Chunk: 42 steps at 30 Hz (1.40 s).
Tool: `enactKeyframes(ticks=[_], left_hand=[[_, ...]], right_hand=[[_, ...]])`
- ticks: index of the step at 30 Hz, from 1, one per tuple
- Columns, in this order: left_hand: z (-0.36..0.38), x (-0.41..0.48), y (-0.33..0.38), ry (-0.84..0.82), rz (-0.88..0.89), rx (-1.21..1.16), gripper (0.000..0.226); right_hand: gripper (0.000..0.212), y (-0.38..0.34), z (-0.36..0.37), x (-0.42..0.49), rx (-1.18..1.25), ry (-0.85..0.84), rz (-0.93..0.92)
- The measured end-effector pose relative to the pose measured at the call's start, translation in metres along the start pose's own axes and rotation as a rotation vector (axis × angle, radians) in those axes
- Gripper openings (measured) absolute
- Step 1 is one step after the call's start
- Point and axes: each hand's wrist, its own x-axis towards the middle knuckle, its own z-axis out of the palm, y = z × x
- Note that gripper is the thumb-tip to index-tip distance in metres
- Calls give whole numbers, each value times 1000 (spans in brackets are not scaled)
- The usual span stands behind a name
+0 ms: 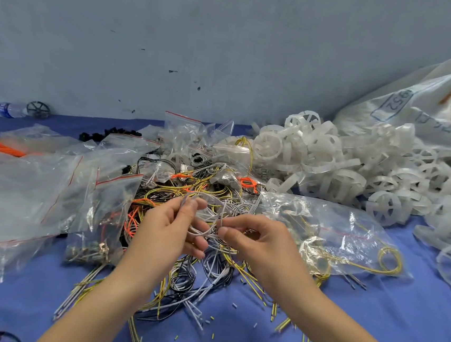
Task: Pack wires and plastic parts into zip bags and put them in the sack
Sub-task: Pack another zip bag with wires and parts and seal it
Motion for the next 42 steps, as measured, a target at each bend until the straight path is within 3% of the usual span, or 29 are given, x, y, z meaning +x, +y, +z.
enactKeyframes(ticks=[7, 12, 15, 18, 20, 23, 25, 28, 31, 33, 36, 40, 42], left_hand=[[3, -4, 0, -214, 96, 46, 29], [6, -6, 0, -314, 135, 78, 24], [10, -9, -2, -299, 213, 166, 22], [16, -12, -5, -267, 265, 214, 21], [22, -12, -8, -248, 225, 193, 23], [30, -6, -13, -268, 29, 66, 28], [35, 2, -17, -255, -87, 17, 27], [40, 14, -20, -220, -177, -16, 24], [38, 23, -22, -181, -207, -4, 23], [33, 27, -23, -145, -225, -14, 22], [26, 30, -25, -80, -246, -74, 22], [24, 32, -26, -23, -266, -144, 21], [24, 33, -26, -6, -271, -166, 21]], right_hand=[[20, 4, -10, 3, -168, 122, -170], [46, -2, -23, 8, -218, -12, -197], [20, -4, -29, 7, -486, 33, -214], [26, 0, -30, 5, -747, 158, -271], [33, 0, -29, 5, -656, 165, -248], [43, 3, -35, 14, -364, 48, -73], [38, 8, -42, 23, -356, 7, -13], [17, 16, -58, 31, -475, -56, -66], [48, 16, -72, 34, -413, -234, -8], [52, 17, -79, 37, -385, -177, -21], [43, 24, -82, 39, -661, 53, -38], [59, 32, -67, 29, -919, 49, 27], [51, 36, -61, 26, -1022, 56, 34]])
